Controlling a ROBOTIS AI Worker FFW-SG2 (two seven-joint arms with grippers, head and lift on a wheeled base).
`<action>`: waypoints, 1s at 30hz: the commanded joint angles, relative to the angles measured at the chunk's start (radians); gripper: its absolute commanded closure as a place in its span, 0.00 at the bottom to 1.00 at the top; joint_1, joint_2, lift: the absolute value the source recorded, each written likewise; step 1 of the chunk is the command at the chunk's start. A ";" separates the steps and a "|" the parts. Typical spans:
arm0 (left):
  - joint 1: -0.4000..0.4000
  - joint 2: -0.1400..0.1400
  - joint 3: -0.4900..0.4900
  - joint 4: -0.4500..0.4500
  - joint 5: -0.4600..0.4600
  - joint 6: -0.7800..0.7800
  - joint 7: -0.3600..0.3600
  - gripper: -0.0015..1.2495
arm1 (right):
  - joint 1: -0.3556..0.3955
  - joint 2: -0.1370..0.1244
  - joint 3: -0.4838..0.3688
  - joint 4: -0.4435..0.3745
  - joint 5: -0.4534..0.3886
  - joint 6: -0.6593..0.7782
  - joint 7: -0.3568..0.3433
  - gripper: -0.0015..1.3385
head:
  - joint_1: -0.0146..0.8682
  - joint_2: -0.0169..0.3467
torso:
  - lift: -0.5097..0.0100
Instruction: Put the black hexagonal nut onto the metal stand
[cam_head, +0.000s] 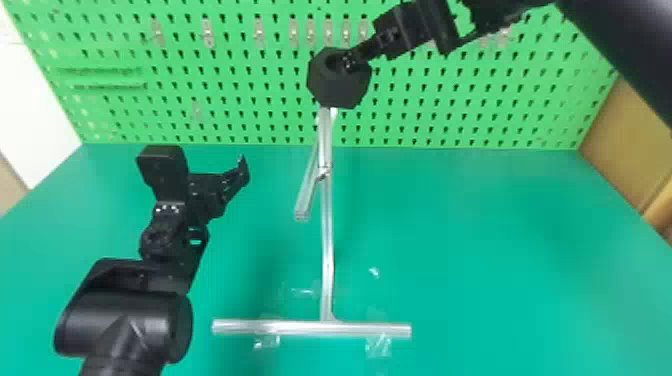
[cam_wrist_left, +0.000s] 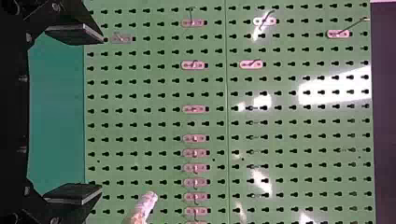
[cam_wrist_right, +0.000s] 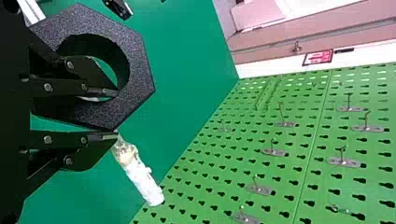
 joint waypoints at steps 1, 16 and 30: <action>0.001 0.002 0.000 0.000 0.000 0.000 0.000 0.13 | -0.010 0.003 0.023 0.016 -0.026 -0.001 0.000 0.83 | 0.80 0.27 | 0.98; 0.000 0.003 -0.002 0.000 0.000 0.002 0.000 0.13 | -0.013 0.006 0.050 0.041 -0.048 -0.001 0.000 0.83 | 0.80 0.27 | 0.98; -0.002 0.003 -0.002 0.000 0.000 0.002 0.000 0.13 | -0.001 0.007 0.034 0.044 -0.048 -0.004 0.002 0.83 | 0.80 0.27 | 0.98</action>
